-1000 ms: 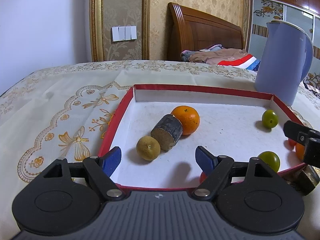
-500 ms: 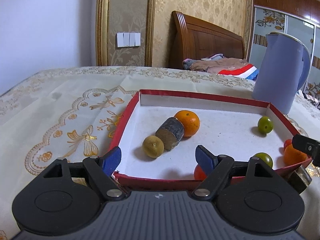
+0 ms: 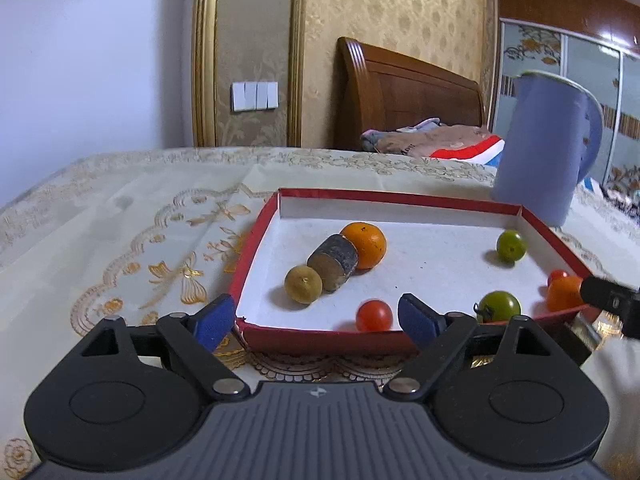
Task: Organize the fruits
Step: 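Lift both open tools out of the box, then move the right tool to the dark wooden cylinder while the left tool approaches the brown pear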
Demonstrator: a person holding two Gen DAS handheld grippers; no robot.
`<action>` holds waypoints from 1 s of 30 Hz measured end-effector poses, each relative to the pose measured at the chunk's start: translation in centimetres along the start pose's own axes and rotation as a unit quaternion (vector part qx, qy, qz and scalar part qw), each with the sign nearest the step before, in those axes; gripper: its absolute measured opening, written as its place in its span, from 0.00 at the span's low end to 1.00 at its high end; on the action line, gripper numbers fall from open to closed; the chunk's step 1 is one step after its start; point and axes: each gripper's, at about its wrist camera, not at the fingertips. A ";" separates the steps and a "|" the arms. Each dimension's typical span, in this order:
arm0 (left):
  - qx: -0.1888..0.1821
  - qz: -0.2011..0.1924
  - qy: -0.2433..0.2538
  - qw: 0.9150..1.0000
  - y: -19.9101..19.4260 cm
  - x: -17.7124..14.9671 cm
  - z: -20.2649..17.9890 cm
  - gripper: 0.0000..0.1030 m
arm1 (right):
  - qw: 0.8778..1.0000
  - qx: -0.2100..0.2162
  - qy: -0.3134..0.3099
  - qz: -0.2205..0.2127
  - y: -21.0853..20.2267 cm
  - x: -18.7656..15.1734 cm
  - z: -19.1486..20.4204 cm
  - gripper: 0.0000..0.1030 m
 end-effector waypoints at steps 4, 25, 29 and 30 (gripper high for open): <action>-0.010 -0.006 0.012 1.000 -0.7 -0.3 -0.4 0.86 | 1.000 0.000 0.011 0.011 -0.1 -0.2 -0.5 1.00; -0.079 0.017 -0.023 0.996 -3.1 -1.2 0.2 0.86 | 0.997 0.022 0.068 0.021 -2.6 -2.0 -3.6 1.00; -0.114 0.033 -0.017 0.993 -3.4 -1.5 -0.8 0.86 | 0.990 0.018 0.136 0.027 -2.4 -2.4 -5.8 1.00; -0.118 0.038 -0.017 0.992 -3.4 -1.5 -1.1 0.86 | 0.990 0.016 0.139 0.032 -2.2 -2.4 -5.9 1.00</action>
Point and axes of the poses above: each gripper's, at about its wrist camera, not at the fingertips, and y roughly the way its jaws point, z to its left, x to its top, and after that the axes turned 9 degrees about x, right-handed
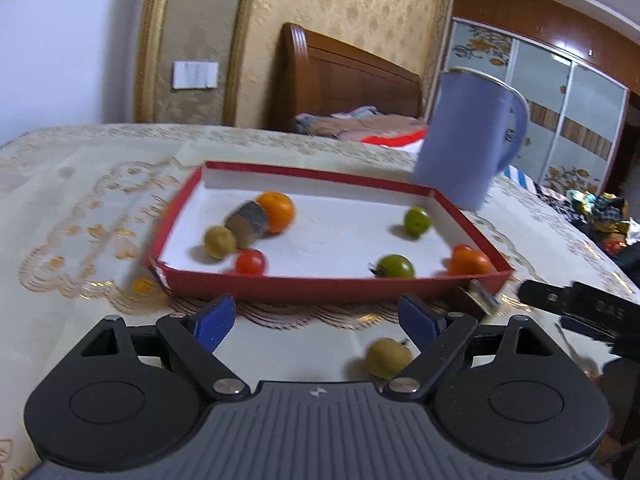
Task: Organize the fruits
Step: 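Move the right tool to the dark wooden cylinder while the left tool approaches the brown pear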
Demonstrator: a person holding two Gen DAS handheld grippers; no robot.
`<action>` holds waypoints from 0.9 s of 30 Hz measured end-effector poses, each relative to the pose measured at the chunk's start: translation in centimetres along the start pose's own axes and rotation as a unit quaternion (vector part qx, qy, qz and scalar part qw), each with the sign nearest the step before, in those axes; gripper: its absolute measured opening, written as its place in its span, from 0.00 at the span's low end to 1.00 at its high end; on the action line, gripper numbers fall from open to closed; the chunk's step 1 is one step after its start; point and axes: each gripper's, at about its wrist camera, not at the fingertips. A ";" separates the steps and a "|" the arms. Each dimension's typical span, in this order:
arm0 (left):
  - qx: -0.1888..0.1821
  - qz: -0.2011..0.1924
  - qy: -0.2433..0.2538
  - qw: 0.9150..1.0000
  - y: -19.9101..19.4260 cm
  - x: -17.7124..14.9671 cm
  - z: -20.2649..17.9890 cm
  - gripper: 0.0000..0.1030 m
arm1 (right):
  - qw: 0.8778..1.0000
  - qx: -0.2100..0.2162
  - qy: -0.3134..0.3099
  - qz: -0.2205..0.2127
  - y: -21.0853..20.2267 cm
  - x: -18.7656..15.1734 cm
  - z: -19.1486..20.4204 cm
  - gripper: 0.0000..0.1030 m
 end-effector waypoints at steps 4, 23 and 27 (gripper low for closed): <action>-0.016 0.014 0.000 1.000 0.1 -0.3 -0.6 0.86 | 1.000 -0.004 -0.018 -0.003 0.0 -0.2 0.6 1.00; 0.030 0.043 0.089 0.995 1.7 -1.3 -3.4 0.86 | 1.000 -0.014 -0.016 0.011 0.5 -0.1 0.5 1.00; 0.037 0.046 0.099 0.993 2.0 -1.5 -3.7 0.86 | 1.000 -0.017 -0.019 0.014 0.7 -0.1 0.6 1.00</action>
Point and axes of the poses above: each gripper's, at about its wrist camera, not at the fingertips, and y roughly the way its jaws point, z to its left, x to its top, and after that the axes turned 9 degrees about x, right-handed
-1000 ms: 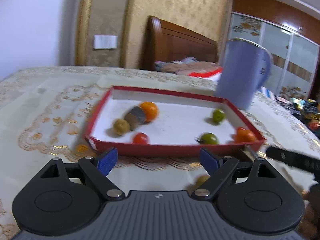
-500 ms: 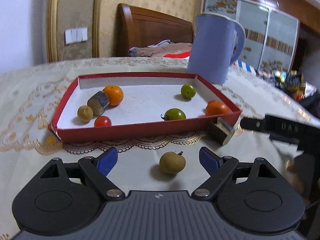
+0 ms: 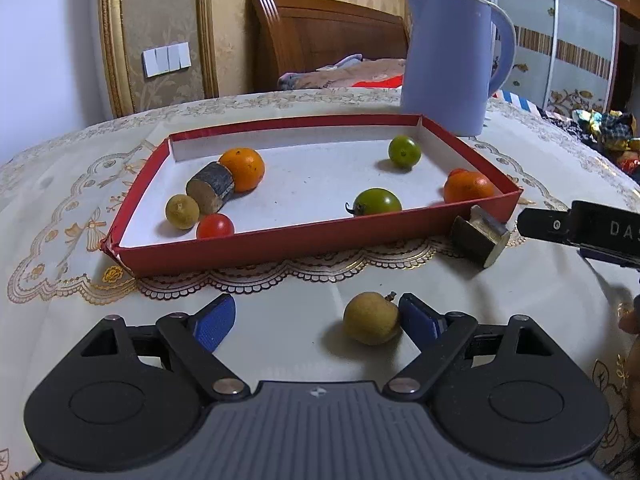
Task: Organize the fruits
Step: 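Move the right tool to the dark wooden cylinder while the left tool approaches the brown pear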
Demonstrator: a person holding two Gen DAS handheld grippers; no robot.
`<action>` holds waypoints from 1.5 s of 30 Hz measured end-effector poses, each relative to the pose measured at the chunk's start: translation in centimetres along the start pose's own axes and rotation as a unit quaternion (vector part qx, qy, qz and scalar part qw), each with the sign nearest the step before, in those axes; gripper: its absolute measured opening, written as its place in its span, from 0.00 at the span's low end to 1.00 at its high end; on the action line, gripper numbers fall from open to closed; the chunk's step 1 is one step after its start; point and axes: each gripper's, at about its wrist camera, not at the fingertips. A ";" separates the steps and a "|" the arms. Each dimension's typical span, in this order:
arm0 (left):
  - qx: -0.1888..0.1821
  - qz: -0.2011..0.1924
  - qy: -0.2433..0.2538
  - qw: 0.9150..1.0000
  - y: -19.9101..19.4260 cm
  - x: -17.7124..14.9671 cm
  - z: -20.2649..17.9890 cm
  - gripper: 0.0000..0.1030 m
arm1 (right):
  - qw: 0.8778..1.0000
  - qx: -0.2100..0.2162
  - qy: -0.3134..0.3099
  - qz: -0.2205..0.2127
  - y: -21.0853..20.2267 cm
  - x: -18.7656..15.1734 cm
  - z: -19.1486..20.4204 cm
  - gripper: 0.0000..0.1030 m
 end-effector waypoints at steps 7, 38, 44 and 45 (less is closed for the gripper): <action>0.009 -0.004 0.012 1.000 0.0 0.0 -0.5 0.75 | 1.000 -0.004 -0.002 0.006 0.0 0.0 0.0 1.00; 0.021 0.006 -0.002 1.000 0.0 -0.5 0.7 0.81 | 0.993 -0.009 -0.105 0.052 1.7 -0.2 3.6 1.00; 0.022 0.008 -0.006 1.000 0.1 -0.5 0.7 0.83 | 0.992 -0.014 -0.109 0.067 3.3 0.3 4.2 1.00; 0.022 0.008 -0.006 1.000 0.1 -0.5 0.7 0.83 | 0.991 -0.014 -0.113 0.073 3.7 0.3 4.4 1.00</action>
Point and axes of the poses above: each gripper's, at about its wrist camera, not at the fingertips, and y roughly the way its jaws point, z to its left, x to its top, and after that the axes turned 9 degrees about x, right-handed
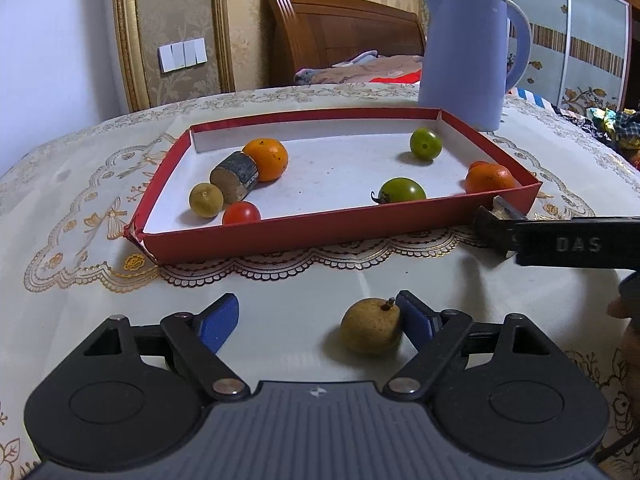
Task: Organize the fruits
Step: 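Move the right tool to the dark wooden cylinder while the left tool approaches the brown pear, then close the right tool on the wooden cylinder while the left tool closes on the brown pear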
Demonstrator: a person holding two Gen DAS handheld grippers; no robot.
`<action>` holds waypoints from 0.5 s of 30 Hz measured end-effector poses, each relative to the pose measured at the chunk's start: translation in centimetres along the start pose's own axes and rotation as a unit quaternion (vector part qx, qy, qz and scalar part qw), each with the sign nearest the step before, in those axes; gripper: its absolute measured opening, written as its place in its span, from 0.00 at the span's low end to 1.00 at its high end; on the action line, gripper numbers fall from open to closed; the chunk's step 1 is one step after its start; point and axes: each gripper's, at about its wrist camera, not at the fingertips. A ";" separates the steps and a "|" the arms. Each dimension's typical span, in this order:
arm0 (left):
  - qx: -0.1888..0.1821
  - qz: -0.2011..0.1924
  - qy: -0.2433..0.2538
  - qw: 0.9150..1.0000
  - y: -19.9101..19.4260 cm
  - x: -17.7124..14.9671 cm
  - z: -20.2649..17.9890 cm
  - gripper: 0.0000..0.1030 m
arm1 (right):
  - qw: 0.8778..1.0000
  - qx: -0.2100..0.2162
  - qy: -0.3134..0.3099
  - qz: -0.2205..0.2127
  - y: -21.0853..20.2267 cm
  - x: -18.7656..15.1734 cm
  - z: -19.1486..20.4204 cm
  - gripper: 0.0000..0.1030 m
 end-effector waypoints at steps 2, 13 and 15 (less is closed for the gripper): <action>0.000 0.000 0.000 1.000 0.0 0.0 0.0 0.83 | 1.000 -0.001 -0.005 0.009 0.6 0.2 0.2 1.00; 0.001 0.000 -0.001 1.000 0.0 0.0 0.1 0.84 | 0.998 0.003 -0.053 0.017 1.6 0.6 2.0 0.81; 0.001 0.001 -0.001 1.000 0.0 0.0 0.1 0.84 | 0.998 0.009 -0.060 0.014 1.5 0.5 2.3 0.71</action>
Point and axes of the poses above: each gripper's, at about its wrist camera, not at the fingertips, and y roughly the way its jaws point, z to its left, x to its top, and after that the axes turned 9 degrees about x, right-handed
